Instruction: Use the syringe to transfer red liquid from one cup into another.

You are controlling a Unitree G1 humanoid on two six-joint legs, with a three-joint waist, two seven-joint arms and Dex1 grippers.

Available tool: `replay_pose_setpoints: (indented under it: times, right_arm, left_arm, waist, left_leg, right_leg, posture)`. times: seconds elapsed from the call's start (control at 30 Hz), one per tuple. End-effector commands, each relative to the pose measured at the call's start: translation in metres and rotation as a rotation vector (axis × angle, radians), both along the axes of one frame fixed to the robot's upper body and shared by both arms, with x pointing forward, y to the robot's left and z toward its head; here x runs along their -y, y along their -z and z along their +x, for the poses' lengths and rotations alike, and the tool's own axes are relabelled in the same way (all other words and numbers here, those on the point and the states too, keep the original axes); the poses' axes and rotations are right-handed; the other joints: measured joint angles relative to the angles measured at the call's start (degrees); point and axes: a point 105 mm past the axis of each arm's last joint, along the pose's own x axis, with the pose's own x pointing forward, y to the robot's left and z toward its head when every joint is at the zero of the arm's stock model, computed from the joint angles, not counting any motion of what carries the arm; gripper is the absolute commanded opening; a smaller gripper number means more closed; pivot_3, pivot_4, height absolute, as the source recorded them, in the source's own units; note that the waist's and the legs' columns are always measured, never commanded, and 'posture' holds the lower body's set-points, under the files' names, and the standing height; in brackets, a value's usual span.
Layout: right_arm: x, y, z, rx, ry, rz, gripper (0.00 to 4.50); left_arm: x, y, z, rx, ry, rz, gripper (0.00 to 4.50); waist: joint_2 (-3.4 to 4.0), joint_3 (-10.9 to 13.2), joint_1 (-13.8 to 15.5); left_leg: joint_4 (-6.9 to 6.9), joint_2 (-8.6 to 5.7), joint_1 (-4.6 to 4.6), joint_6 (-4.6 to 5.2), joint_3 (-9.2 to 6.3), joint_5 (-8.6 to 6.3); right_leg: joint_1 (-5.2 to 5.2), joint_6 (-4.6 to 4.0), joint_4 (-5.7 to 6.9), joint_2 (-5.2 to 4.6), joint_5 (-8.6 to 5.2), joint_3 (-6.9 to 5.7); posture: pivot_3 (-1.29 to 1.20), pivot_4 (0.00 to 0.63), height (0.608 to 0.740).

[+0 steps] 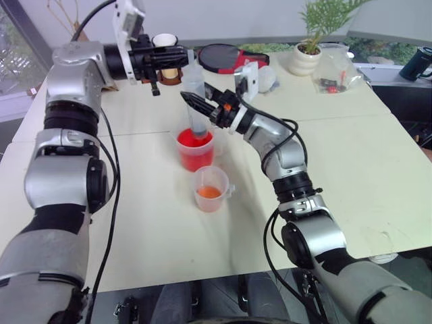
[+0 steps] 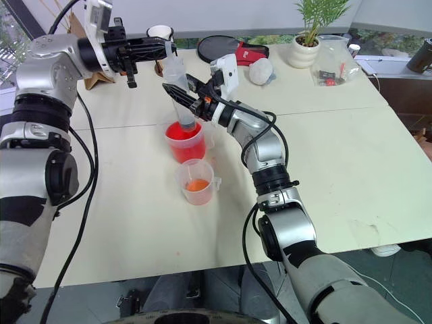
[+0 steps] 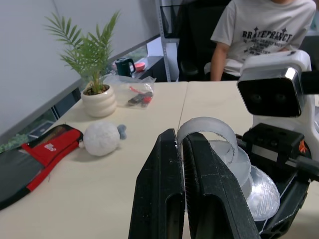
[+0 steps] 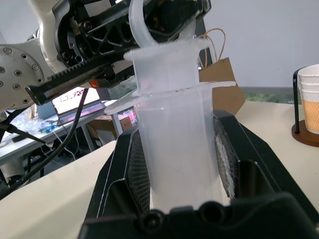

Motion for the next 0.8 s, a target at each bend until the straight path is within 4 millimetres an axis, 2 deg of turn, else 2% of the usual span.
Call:
replay_pose_setpoints:
  times: [0.03, 0.33, 0.43, 0.53, 0.67, 0.8]
  right_arm:
    - [-0.027, 0.015, -0.017, -0.002, -0.113, -0.058, 1.45]
    - [-0.027, 0.014, -0.016, 0.000, -0.109, -0.054, 1.45]
    - [-0.025, 0.007, -0.014, 0.009, -0.094, -0.033, 1.45]
    - [-0.018, -0.006, -0.010, 0.023, -0.064, 0.007, 1.45]
    - [-0.008, -0.027, -0.011, 0.057, -0.046, 0.054, 1.45]
    - [0.000, -0.043, -0.015, 0.090, -0.037, 0.075, 1.45]
  left_arm:
    - [-0.014, -0.069, -0.013, 0.197, -0.063, -0.153, 0.03]
    - [-0.014, -0.066, -0.013, 0.181, -0.054, -0.156, 0.03]
    - [-0.018, -0.058, -0.013, 0.151, -0.044, -0.135, 0.97]
    - [-0.029, -0.043, -0.012, 0.100, -0.060, -0.085, 2.36]
    - [-0.049, -0.023, -0.021, 0.016, -0.055, -0.021, 2.36]
    - [-0.077, 0.010, -0.037, -0.115, -0.070, 0.068, 2.36]
  waist:
    - [0.00, 0.0, 0.0]
    - [0.00, 0.0, 0.0]
    - [0.00, 0.0, -0.1]
    - [0.00, 0.0, -0.2]
    - [0.01, 0.0, -0.2]
    - [0.03, 0.0, -0.5]
  left_leg:
    - [0.00, 0.00, 0.00, 0.00, 0.00, 0.00]
    - [0.00, 0.00, 0.00, 0.00, -0.01, 0.00]
    - [0.00, 0.00, 0.00, 0.00, -0.01, 0.00]
    - [-0.02, 0.00, 0.00, 0.00, 0.00, 0.00]
    - [-0.03, 0.01, 0.00, 0.00, 0.01, 0.00]
    - [-0.09, 0.07, 0.03, -0.01, -0.03, 0.00]
  right_leg:
    - [0.00, 0.00, 0.00, 0.00, 0.00, 0.00]
    - [0.00, 0.00, 0.00, 0.00, 0.00, 0.00]
    - [0.00, 0.00, 0.00, 0.00, 0.00, 0.00]
    - [-0.02, 0.00, 0.02, 0.00, 0.00, 0.00]
    - [-0.03, 0.00, 0.02, 0.00, 0.00, 0.00]
    - [-0.05, 0.00, 0.07, 0.01, 0.00, 0.00]
  posture:
    - [0.00, 0.150, 0.740]
    - [0.00, 0.150, 0.740]
    - [0.00, 0.150, 0.740]
    - [0.00, 0.150, 0.740]
    - [0.00, 0.150, 0.740]
    - [0.00, 0.150, 0.740]
